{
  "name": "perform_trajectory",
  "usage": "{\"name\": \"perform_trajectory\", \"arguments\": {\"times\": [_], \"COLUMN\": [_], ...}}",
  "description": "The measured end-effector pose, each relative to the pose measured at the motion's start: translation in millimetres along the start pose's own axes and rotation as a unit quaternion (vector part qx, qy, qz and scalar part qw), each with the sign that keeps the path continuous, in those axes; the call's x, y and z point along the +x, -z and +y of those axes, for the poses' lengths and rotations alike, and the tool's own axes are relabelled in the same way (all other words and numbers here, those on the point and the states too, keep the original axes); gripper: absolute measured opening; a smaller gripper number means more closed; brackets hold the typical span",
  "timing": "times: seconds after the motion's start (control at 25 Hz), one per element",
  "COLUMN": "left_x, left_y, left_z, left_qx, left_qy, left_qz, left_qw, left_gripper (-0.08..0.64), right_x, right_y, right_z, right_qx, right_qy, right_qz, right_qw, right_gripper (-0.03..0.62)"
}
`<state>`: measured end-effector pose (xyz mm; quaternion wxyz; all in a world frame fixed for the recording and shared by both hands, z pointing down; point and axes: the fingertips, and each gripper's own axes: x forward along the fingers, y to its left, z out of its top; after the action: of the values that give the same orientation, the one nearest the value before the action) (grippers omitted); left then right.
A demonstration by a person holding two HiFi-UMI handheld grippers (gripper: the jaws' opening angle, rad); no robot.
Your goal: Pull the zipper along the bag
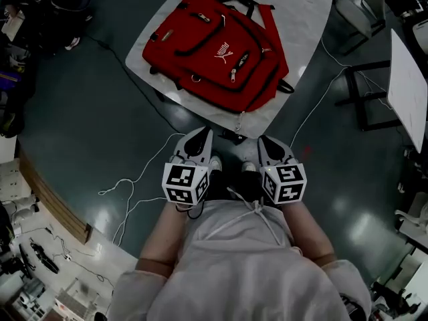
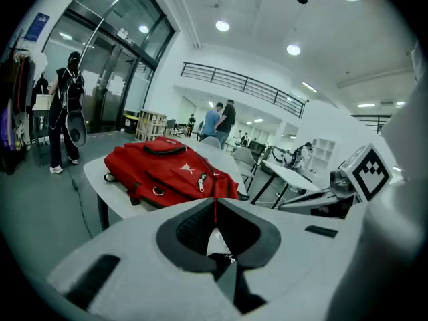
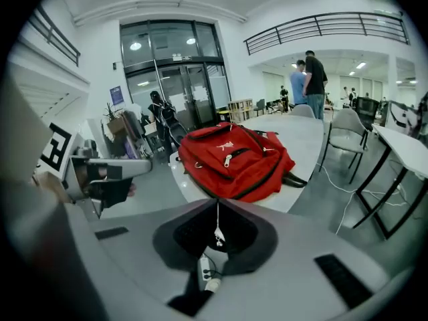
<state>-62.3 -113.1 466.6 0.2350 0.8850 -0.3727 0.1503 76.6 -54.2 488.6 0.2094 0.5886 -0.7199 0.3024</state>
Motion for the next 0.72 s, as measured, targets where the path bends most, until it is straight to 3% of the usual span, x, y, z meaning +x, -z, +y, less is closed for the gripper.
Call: {"name": "perform_trajectory", "arguments": {"times": [0.32, 0.72], "left_x": [45, 100], "left_y": [39, 82], "left_z": [12, 4], "left_qx": [-0.005, -0.029], "left_qy": [-0.005, -0.04], "left_qz": [0.061, 0.117], "left_qw": [0.9981, 0.9919], "left_gripper": [0.025, 0.025], "right_x": [65, 138], "right_y": [0, 10], "right_z": [-24, -65], "right_qx": [-0.014, -0.062], "right_qy": [-0.007, -0.072], "right_qz": [0.06, 0.154], "right_qw": [0.998, 0.983], "right_gripper": [0.028, 0.028]}}
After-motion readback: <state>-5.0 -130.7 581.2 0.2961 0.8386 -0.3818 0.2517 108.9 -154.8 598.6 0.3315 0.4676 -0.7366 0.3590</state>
